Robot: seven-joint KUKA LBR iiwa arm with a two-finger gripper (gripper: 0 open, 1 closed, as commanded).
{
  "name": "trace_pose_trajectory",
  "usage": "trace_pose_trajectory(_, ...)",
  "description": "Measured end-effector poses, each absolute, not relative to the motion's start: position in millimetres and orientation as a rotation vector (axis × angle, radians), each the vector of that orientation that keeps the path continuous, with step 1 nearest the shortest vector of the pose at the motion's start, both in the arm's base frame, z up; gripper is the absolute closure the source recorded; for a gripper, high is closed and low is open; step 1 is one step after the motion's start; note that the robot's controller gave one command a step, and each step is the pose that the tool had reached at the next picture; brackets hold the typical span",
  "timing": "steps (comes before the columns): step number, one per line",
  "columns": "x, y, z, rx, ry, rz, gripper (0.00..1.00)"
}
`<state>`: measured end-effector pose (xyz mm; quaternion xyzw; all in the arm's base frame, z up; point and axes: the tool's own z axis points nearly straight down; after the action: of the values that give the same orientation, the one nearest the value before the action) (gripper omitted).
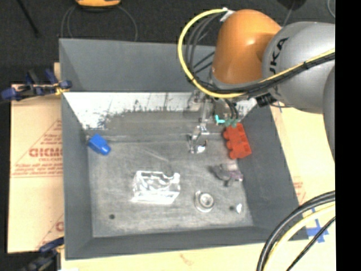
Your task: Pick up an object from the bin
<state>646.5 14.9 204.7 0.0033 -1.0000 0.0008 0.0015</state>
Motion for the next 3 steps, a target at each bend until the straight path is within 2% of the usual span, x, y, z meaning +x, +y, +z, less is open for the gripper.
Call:
trace_pose_trajectory(1, 638.8, 22, 92, 0.414, -3.112, 0.001, 0.00)
trace_pose_trajectory(2, 583.8, 68, 120, 0.247, -3.133, -0.001, 0.00)
trace_pose_trajectory(3, 517.7, 115, 96, 0.511, -3.107, 0.001, 0.00)
